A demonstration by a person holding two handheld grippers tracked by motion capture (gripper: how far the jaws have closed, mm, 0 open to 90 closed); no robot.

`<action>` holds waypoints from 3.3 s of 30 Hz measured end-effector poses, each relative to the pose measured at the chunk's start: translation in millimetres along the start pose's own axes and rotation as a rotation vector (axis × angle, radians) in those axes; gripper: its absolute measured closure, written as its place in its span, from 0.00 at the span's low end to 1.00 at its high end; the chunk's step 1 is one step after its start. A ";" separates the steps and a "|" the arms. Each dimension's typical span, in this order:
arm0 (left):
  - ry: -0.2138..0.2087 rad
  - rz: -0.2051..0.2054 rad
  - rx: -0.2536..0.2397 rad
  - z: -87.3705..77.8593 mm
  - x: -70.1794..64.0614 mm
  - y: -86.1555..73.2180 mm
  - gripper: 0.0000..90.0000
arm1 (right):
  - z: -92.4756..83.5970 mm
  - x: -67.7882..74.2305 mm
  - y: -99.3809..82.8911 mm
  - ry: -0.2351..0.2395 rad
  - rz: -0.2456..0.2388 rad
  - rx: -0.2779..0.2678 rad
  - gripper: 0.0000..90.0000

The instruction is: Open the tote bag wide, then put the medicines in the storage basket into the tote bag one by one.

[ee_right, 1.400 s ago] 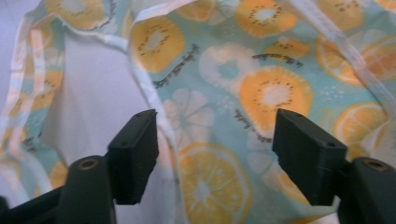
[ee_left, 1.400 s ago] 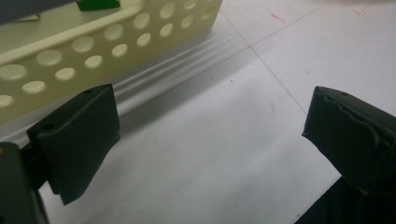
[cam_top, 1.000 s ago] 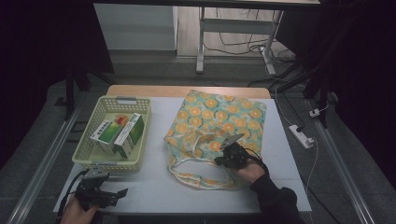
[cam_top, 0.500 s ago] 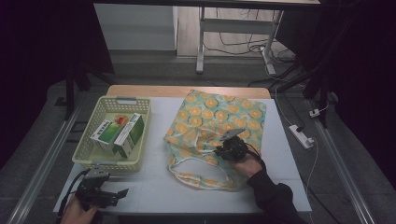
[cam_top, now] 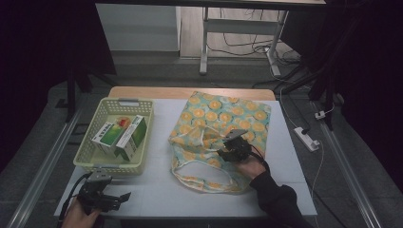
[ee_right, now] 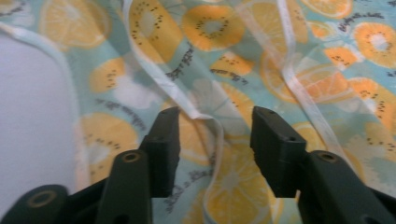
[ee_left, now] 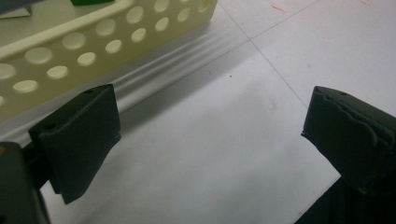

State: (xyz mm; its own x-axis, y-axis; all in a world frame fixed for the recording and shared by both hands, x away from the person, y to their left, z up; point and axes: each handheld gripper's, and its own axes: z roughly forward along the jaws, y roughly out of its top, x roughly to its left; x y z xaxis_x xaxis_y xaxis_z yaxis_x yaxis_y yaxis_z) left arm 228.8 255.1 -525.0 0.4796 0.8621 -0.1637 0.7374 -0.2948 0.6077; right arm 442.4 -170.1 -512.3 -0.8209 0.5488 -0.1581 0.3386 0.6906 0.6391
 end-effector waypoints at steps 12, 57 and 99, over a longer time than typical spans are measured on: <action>0.003 0.001 0.003 0.2 -0.2 0.2 0.04 | 13.0 -3.9 1.2 0.118 0.036 0.009 0.64; -0.094 -0.032 -0.062 -6.0 8.6 -3.2 0.02 | -49.8 -26.6 55.4 0.193 0.126 -0.209 1.00; -0.099 -0.066 -0.079 -8.0 12.1 -4.5 0.00 | -68.2 -33.2 78.7 0.171 0.122 -0.222 1.00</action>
State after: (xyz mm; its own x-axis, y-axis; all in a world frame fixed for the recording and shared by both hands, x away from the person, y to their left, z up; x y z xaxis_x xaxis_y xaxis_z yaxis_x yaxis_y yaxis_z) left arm 227.5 270.1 -523.5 0.4790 0.8325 -0.2785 0.7308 -0.2023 0.6520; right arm 465.0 -166.1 -405.4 -0.8522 0.5211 0.0472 0.3465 0.4944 0.7972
